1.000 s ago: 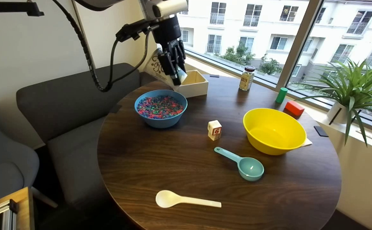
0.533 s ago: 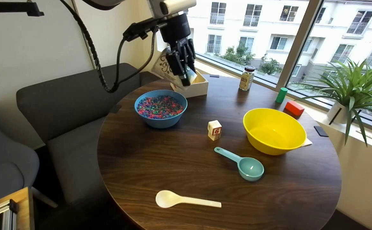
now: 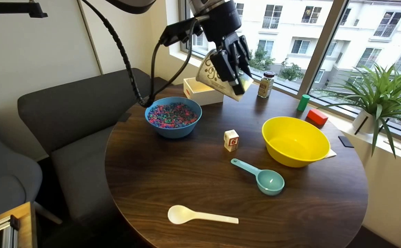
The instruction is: Use the cup to scoop the content in the blue bowl and pour it in the yellow bowl
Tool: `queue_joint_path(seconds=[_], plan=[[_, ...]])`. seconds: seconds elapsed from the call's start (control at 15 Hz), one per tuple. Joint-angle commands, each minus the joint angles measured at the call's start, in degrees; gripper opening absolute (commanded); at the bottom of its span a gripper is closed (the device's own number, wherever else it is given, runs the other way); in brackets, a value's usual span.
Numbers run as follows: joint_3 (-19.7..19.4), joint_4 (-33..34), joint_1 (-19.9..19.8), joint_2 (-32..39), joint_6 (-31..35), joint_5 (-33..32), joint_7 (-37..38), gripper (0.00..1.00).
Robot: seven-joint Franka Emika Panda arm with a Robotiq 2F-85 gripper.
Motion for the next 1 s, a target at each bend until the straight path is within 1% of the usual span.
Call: queue_joint_path(seconds=[0.0, 0.27, 0.6, 0.73, 0.8, 0.87, 0.93], plan=[[-1.2, 3.4, -0.3, 2.4, -2.5, -5.6, 4.6, 0.38], [-2.5, 6.2, -0.6, 4.8, -2.7, -12.9, 7.7, 0.38], [-3.7, 11.4, -1.0, 9.1, -4.6, -19.3, 9.5, 0.38], [-3.9, 13.8, -1.2, 11.0, -5.1, -20.2, 9.3, 0.38], [-3.3, 10.2, -1.7, 8.2, -3.4, -18.7, 8.1, 0.38], [-3.4, 10.9, -1.7, 8.8, -3.5, -18.8, 8.1, 0.63], [-3.4, 10.9, -1.7, 8.9, -3.5, -18.8, 8.1, 0.63]])
